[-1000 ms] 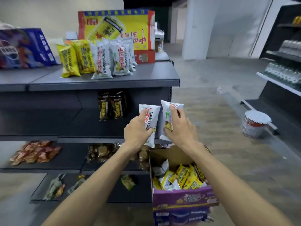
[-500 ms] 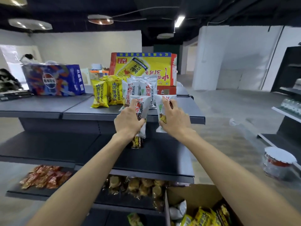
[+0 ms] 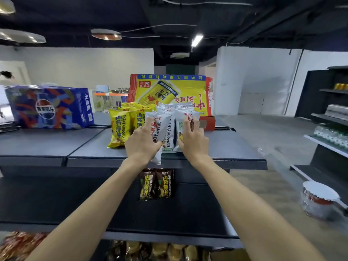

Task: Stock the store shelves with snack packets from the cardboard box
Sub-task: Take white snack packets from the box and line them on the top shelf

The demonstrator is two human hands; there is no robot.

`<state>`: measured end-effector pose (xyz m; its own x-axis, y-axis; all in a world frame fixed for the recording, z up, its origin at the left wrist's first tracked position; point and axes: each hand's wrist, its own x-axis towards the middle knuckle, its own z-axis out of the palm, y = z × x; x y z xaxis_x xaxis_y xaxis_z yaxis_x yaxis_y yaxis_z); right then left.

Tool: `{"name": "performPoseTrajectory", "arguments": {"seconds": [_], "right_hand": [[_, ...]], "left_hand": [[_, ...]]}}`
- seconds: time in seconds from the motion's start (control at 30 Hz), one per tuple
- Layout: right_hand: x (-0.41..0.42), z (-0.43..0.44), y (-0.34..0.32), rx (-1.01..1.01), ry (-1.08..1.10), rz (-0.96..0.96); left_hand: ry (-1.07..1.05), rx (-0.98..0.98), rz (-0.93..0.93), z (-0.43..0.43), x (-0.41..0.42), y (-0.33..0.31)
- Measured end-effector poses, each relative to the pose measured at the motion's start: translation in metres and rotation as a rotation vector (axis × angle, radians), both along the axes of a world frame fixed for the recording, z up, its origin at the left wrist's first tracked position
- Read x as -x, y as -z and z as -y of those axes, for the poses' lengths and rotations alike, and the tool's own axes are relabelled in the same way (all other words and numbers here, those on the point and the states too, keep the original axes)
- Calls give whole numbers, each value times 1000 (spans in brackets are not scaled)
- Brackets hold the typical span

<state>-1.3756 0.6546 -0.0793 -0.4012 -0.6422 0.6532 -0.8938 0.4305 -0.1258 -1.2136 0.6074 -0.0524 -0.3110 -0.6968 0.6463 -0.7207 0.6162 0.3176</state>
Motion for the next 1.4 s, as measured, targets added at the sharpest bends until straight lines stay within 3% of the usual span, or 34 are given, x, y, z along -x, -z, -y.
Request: {"name": "performPoseTrajectory", "arguments": {"seconds": [0.37,0.7,0.93,1.4], "right_hand": [[2,19,22,-48,11,-7],[6,-6,23,21,-115,66],[25,-26,20,60,-235,7],[148,-83,-49,71,-182,-24]], "left_hand": [[-2,8,-34,11,15,19],[-70,23,-34,-22,28,16],[-130,37,-34,-48,45,10],[18,162,-101,-91,157,-44]]}}
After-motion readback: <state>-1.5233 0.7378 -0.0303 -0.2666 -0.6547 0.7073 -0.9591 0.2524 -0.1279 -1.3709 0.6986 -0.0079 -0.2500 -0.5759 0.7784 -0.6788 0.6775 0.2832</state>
